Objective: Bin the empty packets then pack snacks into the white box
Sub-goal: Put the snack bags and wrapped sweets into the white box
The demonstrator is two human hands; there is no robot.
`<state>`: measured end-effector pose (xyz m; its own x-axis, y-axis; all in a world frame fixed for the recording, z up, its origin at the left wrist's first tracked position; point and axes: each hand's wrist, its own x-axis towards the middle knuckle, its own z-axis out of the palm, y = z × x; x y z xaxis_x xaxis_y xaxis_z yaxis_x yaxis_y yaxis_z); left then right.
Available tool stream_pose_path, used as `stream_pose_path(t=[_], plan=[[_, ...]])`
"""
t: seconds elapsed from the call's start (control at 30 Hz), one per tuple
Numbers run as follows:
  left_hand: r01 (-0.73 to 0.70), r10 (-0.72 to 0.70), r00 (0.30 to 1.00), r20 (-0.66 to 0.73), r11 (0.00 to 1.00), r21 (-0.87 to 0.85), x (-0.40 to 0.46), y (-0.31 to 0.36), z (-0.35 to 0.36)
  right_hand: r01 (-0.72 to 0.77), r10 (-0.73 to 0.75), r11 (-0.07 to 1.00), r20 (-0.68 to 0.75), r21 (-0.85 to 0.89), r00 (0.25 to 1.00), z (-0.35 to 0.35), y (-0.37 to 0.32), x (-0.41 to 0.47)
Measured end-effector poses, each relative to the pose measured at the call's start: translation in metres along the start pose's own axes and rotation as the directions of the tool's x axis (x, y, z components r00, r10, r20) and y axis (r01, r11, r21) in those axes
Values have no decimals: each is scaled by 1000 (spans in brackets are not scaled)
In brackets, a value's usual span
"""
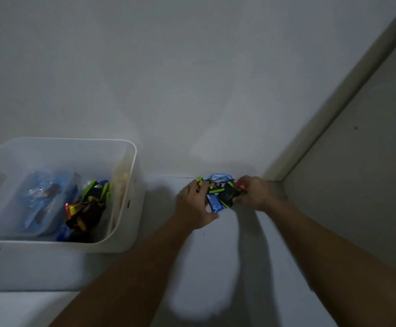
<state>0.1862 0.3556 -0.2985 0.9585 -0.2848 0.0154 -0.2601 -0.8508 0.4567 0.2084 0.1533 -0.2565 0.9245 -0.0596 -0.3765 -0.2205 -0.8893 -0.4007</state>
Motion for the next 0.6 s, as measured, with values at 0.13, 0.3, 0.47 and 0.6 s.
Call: stream_pose_path(t=[0.13, 0.3, 0.47, 0.6], plan=[[117, -140, 976, 166, 983, 143, 18, 4, 22, -9, 10, 999, 23, -47, 1000, 21, 12, 24], [212, -228, 957, 179, 972, 106, 30, 0, 41, -23, 21, 991, -20, -133, 1000, 38, 16, 34], [195, -201, 979, 38, 974, 111, 25, 3, 45, 6, -10, 991, -27, -135, 1000, 36, 13, 30], [187, -187, 982, -2, 982, 20, 13, 6, 46, -20, 21, 999, 8, -36, 1000, 33, 12, 20]])
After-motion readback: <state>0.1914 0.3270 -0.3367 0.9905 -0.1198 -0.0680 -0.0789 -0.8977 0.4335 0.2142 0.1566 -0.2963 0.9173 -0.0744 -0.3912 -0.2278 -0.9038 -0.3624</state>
